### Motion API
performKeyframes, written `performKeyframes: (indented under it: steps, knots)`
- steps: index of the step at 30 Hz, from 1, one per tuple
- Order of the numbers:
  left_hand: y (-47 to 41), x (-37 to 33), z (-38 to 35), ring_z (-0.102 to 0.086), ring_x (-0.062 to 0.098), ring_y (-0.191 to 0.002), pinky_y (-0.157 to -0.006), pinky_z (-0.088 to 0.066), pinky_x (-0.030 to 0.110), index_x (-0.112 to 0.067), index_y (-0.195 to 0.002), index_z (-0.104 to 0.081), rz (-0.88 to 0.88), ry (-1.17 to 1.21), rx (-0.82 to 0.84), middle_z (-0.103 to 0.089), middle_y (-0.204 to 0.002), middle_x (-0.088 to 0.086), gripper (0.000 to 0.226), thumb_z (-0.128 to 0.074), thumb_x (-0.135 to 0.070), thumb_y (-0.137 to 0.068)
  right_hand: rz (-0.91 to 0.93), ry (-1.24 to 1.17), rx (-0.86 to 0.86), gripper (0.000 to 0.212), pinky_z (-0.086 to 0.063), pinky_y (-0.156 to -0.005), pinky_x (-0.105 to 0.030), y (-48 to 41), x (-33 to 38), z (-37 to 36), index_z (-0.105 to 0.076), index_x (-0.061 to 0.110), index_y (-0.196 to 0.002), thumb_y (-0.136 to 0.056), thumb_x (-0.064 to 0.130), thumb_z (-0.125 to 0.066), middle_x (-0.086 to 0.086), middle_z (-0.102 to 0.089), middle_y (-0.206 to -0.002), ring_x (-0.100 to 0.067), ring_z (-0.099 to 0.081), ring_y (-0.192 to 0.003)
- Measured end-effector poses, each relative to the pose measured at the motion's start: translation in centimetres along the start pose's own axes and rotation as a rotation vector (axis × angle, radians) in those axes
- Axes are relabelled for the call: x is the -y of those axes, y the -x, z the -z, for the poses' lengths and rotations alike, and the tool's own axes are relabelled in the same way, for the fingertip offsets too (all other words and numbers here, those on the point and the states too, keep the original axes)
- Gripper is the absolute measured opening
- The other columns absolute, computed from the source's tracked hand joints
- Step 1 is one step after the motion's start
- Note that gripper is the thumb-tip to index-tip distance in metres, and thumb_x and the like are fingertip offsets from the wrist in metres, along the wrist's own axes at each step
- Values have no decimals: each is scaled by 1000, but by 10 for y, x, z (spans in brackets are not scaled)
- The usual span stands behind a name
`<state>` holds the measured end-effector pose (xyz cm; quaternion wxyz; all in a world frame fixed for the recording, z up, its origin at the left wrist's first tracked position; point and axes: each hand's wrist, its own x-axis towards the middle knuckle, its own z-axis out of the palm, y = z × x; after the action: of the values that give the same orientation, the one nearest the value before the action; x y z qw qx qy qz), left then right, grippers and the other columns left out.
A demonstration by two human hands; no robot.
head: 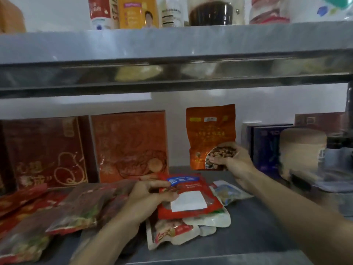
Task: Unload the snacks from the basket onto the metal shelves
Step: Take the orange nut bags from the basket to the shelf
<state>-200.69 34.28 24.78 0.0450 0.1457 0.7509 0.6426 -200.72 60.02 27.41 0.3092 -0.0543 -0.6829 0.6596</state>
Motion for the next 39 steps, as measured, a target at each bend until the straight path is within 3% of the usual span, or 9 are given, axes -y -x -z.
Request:
performKeyframes:
  steps: [5, 11, 15, 17, 20, 25, 34, 36, 39]
  knots:
    - [-1, 0, -2, -73, 8, -80, -76, -56, 24, -21, -97, -78, 15, -62, 67, -70, -99, -11, 32, -86, -12, -67, 13, 131, 26, 48, -55, -73, -27, -35, -22, -10, -63, 18, -93, -58, 2, -91, 1, -67, -101, -18, -63, -98]
    - [-3, 3, -1, -74, 18, -84, -83, -58, 38, -21, -90, -80, 55, -11, 93, -75, -95, -7, 19, -81, -13, -72, 41, 260, 49, 50, -53, -68, -21, -58, -47, -6, -64, 12, -94, -54, 5, -93, -2, -67, -103, -19, -63, -99]
    - [-3, 4, -1, -74, 16, -81, -76, -59, 32, -22, -91, -80, 52, -4, 109, -74, -85, -16, 21, -82, -14, -71, 55, 274, 11, 50, -58, -82, -35, -66, -64, -6, -64, 18, -88, -51, 5, -95, -3, -68, -103, -20, -64, -101]
    - [-3, 3, -1, -74, 15, -78, -68, -58, 28, -21, -93, -79, 50, 1, 122, -74, -82, -19, 23, -82, -14, -71, 63, 283, 12, 50, -57, -80, -31, -67, -69, -9, -63, 20, -86, -51, 6, -95, -3, -68, -102, -18, -64, -98]
    - [-4, 4, -1, -75, 19, -78, -64, -57, 28, -20, -95, -79, 57, 8, 132, -76, -86, -10, 26, -83, -15, -69, 52, 280, 22, 46, -53, -74, -23, -67, -73, -13, -63, 18, -85, -53, 6, -94, 0, -68, -96, -14, -64, -92]
    - [-2, 3, -3, -75, 19, -75, -60, -57, 27, -21, -97, -77, 43, 2, 137, -76, -90, -5, 31, -83, -19, -66, 56, 277, 103, 35, -59, -79, -33, -69, -81, -15, -66, 5, -79, -56, -9, -89, -14, -72, -94, -25, -69, -91]
    - [0, 3, -5, -74, 15, -76, -62, -56, 25, -22, -93, -78, 17, 39, 109, -74, -86, -12, 29, -81, -24, -64, 57, 374, 187, 21, -50, -61, -9, -69, -76, -16, -68, -3, -83, -69, -15, -78, -13, -68, -93, -19, -65, -85]
    - [1, 3, -6, -73, 11, -77, -62, -54, 22, -21, -93, -78, 0, 37, 90, -72, -95, -10, 23, -80, -21, -70, 57, 413, 210, 19, -51, -69, -9, -67, -73, -14, -70, -2, -88, -73, -11, -77, -7, -68, -96, -16, -63, -90]
    - [2, 4, -7, -70, 2, -76, -58, -51, 14, -20, -96, -76, -37, 0, 79, -69, -101, -11, 21, -78, -20, -75, 13, 417, 214, 23, -55, -90, -28, -62, -68, -9, -74, 5, -97, -77, -8, -75, -5, -68, -109, -19, -63, -104]
